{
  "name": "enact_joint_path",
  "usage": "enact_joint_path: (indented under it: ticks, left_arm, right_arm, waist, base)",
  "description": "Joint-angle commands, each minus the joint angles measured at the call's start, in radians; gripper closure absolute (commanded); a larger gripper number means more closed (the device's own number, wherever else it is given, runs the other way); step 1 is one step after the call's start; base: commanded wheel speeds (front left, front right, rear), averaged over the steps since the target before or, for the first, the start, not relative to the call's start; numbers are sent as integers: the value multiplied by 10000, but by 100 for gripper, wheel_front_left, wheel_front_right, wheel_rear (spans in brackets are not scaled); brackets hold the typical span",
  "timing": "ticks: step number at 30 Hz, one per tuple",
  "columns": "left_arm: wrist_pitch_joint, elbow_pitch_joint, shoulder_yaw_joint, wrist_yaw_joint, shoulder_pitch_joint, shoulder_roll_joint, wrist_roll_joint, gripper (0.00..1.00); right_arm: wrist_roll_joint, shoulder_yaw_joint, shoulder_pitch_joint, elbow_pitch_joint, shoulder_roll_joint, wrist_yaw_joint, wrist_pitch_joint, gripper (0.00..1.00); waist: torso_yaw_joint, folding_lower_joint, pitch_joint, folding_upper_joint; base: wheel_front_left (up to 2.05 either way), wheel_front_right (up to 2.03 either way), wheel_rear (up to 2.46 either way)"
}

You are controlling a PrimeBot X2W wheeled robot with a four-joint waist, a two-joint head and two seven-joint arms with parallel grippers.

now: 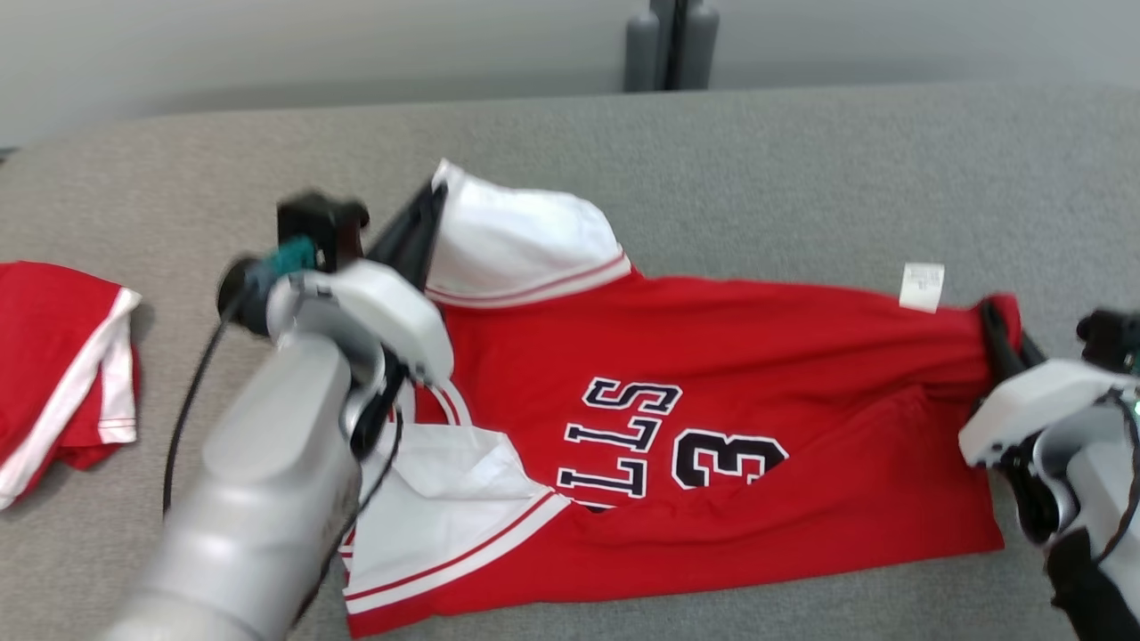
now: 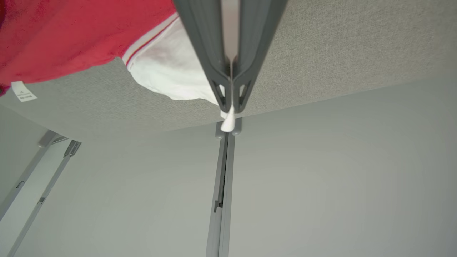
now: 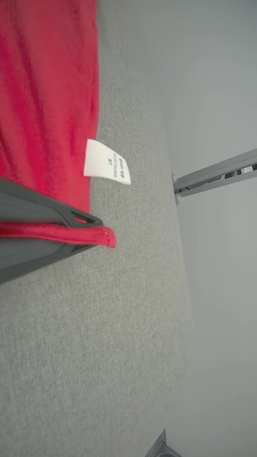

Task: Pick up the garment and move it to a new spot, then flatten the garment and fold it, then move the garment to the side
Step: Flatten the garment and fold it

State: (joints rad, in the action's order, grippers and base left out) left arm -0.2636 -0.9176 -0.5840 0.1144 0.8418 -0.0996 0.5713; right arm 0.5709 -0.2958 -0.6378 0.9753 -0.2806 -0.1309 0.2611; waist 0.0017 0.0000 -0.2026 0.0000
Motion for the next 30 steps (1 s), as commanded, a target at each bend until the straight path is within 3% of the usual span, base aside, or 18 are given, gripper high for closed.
enact_joint_path:
  ticks: [1, 16, 26, 27, 28, 30]
  left_arm:
    - [-6, 80, 48, -53, -269, -60, -67, 100]
    - [-8, 2525, 802, -346, -5093, -11, -510, 100]
    - [-7, 3087, 1468, -477, -6925, -52, -777, 100]
    - [-8, 3145, 1557, -440, -7004, -38, -794, 66]
    - [-8, 3193, 1620, -439, -7068, -30, -892, 6]
    - [-9, 3384, 1846, -551, -7158, -13, -1073, 0]
  right_arm:
    - [0, 30, 179, -20, 4, 3, 52, 100]
    - [-13, 529, 2697, -625, 356, 3, 53, 100]
    - [-408, 940, 3502, -621, 498, 3, 54, 100]
    - [-435, 997, 3523, -600, 531, 3, 54, 100]
    - [-443, 1053, 3530, -585, 569, 3, 54, 72]
    - [-398, 1164, 3516, -589, 632, 3, 54, 0]
  waist:
    - [270, 0, 396, 0]
    - [428, 0, 1708, 0]
    - [492, 0, 2020, 0]
    - [509, 0, 2016, 0]
    - [525, 0, 2011, 0]
    - [549, 0, 2000, 0]
  base:
    - [0, 0, 0]
    - [0, 0, 0]
    - [0, 0, 0]
    - [0, 0, 0]
    - [0, 0, 0]
    - [0, 0, 0]
